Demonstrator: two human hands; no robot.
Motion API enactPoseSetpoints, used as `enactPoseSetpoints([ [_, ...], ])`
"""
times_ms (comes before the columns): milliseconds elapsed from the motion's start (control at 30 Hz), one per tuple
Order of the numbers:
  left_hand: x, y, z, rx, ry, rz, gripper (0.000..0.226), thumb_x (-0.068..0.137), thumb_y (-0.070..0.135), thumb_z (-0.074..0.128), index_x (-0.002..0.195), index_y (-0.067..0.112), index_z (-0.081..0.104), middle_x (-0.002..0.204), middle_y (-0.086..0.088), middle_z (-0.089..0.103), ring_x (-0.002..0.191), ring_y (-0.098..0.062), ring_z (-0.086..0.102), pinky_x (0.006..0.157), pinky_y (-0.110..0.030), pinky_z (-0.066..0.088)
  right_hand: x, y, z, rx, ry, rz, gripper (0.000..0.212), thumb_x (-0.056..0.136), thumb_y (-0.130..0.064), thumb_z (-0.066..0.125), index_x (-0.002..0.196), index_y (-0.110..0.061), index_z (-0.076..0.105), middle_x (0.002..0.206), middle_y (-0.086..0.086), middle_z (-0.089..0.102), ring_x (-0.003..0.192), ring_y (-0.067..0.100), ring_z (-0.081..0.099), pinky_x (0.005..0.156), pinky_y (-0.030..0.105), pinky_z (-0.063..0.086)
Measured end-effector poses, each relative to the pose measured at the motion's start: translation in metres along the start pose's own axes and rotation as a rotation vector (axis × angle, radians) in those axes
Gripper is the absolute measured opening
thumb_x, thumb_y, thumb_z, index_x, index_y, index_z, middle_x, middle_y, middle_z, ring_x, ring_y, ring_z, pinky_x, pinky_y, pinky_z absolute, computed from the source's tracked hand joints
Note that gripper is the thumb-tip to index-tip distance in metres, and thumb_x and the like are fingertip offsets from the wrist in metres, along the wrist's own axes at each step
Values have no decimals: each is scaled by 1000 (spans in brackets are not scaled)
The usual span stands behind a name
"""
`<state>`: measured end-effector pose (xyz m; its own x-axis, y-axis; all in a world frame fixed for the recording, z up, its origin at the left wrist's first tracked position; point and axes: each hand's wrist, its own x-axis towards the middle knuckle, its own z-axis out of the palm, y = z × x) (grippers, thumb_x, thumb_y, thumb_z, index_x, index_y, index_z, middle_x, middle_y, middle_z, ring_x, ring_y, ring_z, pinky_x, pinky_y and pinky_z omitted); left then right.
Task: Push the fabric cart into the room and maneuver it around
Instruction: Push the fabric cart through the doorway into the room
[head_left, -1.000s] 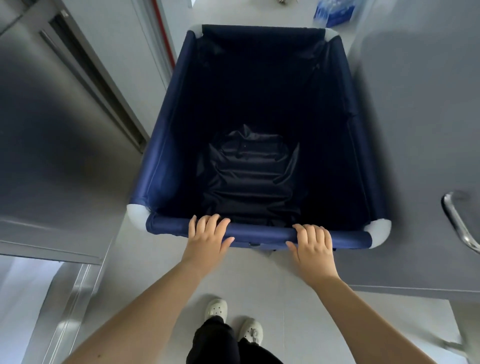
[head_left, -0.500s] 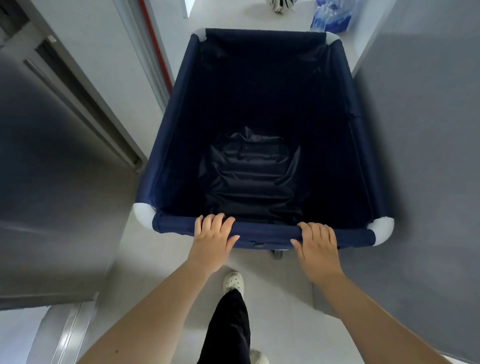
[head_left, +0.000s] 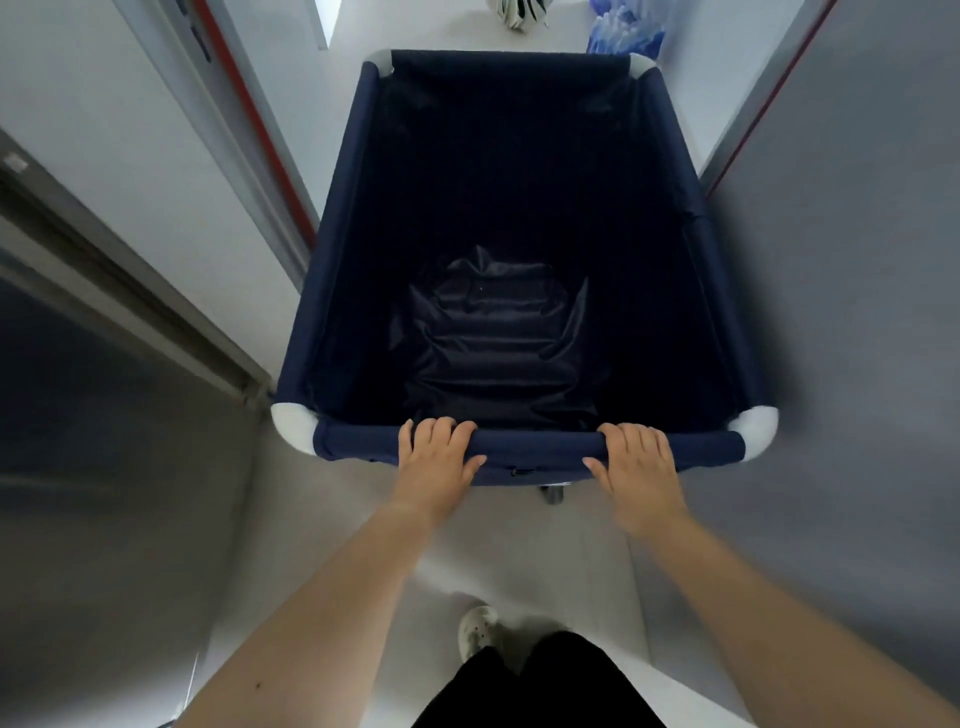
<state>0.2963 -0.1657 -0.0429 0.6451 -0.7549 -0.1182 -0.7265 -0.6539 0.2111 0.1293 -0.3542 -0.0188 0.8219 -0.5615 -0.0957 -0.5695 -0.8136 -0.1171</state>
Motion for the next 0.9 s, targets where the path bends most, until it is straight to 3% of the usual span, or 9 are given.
enactPoseSetpoints([
  [500,185,-27,-34,4,-54,-46,46,94,45,38,134,23,34,132,-2,44,127,-23,33,115,-48,6,188,15,-14,-29,13,-16,41,81,-33,67,107,-4,56,98,15,61,91,36,57,92,50,44],
  [733,280,-27,-46,9,-73,-88,47,94,45,38,135,23,33,133,-2,43,128,-23,32,115,-49,5,286,38,-27,1,-8,-53,41,87,-36,57,113,-5,53,105,15,59,98,36,53,99,49,37],
  [900,346,-27,-59,-23,-109,-81,46,95,44,37,135,23,32,135,-3,42,129,-23,31,115,-49,4,354,54,-35,-33,-79,-56,48,92,-45,42,124,-9,43,118,11,52,110,30,44,107,43,25],
])
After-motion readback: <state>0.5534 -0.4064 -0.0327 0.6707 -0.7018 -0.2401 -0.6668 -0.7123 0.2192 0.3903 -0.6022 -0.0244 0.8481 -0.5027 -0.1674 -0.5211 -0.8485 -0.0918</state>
